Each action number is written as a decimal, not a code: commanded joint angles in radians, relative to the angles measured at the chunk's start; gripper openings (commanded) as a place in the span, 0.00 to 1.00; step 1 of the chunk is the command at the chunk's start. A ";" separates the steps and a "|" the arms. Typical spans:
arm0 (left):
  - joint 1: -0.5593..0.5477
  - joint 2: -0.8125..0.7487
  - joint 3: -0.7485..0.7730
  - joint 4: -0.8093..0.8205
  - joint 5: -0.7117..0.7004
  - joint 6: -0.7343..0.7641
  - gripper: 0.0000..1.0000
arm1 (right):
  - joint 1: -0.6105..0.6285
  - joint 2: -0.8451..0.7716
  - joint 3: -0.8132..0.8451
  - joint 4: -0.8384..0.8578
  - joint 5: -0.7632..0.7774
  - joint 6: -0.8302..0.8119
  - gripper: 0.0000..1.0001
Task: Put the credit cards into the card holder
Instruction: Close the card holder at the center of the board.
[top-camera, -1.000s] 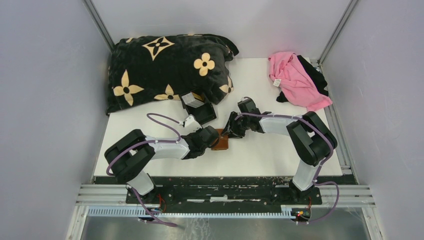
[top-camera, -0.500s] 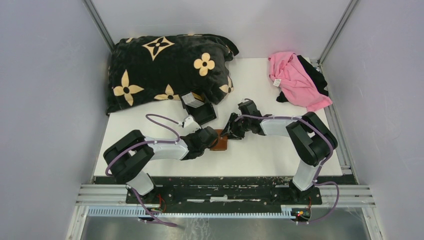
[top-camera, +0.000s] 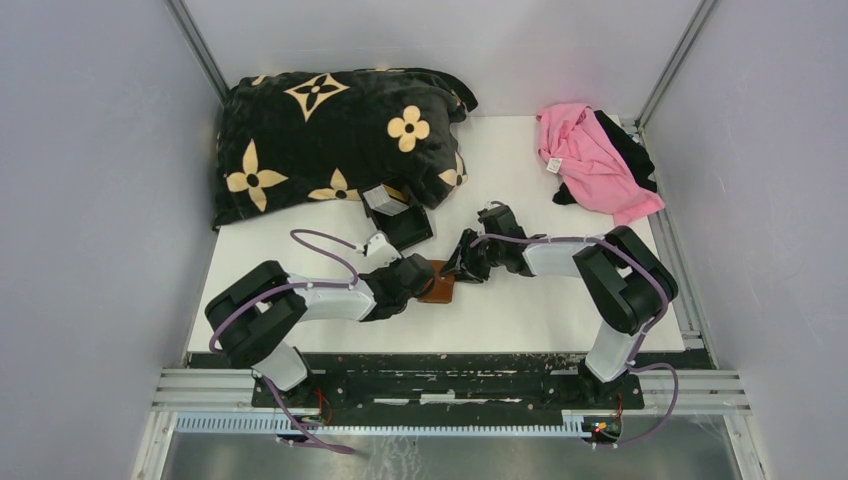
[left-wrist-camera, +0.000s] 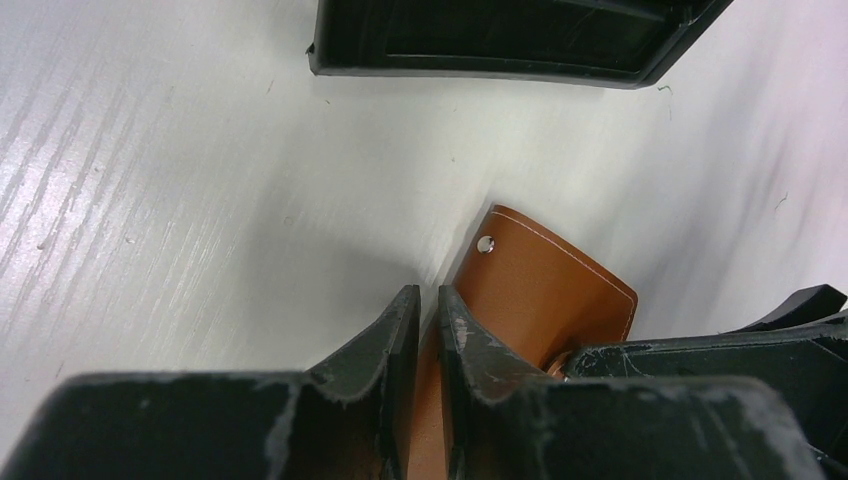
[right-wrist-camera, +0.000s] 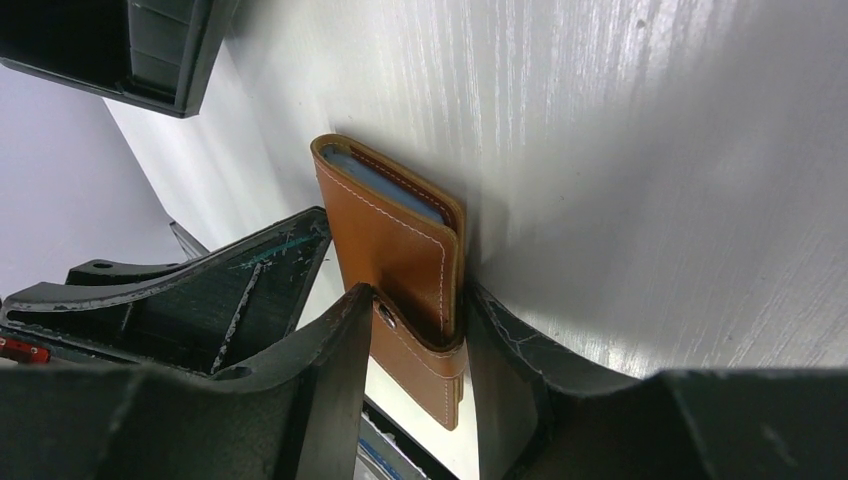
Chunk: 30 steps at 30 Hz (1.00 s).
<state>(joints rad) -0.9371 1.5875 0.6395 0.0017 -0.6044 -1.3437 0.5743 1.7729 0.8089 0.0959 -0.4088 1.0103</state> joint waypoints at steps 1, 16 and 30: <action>-0.004 0.047 -0.067 -0.204 0.114 0.059 0.22 | 0.012 0.008 -0.061 -0.092 0.078 -0.014 0.47; -0.039 0.067 -0.063 -0.193 0.140 0.047 0.21 | 0.012 -0.004 -0.198 0.093 0.082 0.148 0.47; -0.065 0.102 -0.046 -0.190 0.137 0.015 0.20 | 0.014 -0.041 -0.243 0.075 0.093 0.162 0.44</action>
<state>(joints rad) -0.9787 1.6047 0.6449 0.0223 -0.5999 -1.3445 0.5804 1.7088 0.6128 0.3286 -0.4019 1.2179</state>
